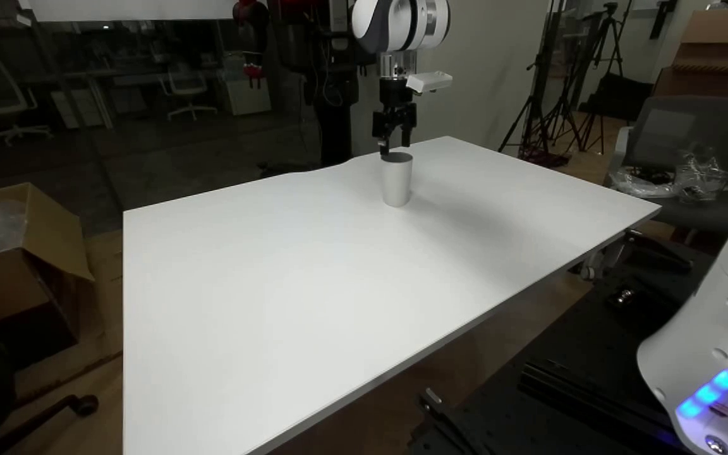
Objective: Move the mug to the left
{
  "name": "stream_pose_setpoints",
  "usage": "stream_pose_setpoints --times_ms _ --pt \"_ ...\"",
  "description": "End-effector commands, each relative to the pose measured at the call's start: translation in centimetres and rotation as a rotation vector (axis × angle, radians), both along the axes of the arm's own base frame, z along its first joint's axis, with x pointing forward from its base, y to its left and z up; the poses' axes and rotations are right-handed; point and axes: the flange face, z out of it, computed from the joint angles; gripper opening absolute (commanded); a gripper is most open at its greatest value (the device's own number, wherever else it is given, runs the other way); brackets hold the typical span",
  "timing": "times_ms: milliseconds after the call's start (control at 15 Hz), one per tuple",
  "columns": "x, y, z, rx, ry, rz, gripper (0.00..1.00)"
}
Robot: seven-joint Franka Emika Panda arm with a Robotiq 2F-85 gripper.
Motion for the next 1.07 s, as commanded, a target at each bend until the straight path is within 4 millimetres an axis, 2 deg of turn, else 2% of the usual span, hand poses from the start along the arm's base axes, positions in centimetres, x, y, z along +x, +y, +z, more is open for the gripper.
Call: stream_pose_setpoints --times_ms 0,67,600,1000 --pt "0.0 -0.1 0.0 0.0 0.002 -0.001 1.0" --pt "0.0 -0.2 0.1 0.0 0.001 -0.003 1.0" --pt "1.8 3.3 -1.7 -0.04 0.014 0.104 1.0" --pt "2.5 3.0 -2.3 -0.046 0.011 0.15 1.0"
